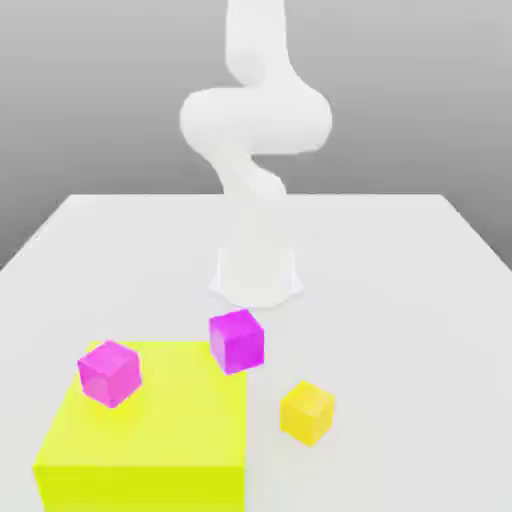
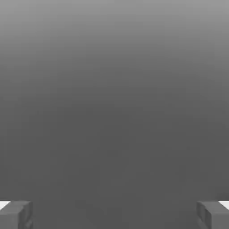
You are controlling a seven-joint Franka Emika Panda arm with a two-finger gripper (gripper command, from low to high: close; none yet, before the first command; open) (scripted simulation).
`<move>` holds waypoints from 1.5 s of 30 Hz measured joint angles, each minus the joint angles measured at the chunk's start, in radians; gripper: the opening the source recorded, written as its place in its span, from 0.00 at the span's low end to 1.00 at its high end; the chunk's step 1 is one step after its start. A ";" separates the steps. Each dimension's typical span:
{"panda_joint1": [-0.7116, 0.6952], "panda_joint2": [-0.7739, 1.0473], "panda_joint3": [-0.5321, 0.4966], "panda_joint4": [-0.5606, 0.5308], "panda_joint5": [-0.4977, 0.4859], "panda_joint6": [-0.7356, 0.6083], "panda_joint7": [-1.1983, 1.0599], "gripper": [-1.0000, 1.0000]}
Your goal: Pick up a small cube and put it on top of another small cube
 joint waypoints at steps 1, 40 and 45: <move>0.020 0.039 -0.011 -0.025 0.005 0.025 -0.037 0.50; 0.213 0.797 -0.038 -0.460 0.002 0.536 -0.639 0.00; 0.148 0.670 -0.066 -0.407 -0.007 0.423 -0.591 0.00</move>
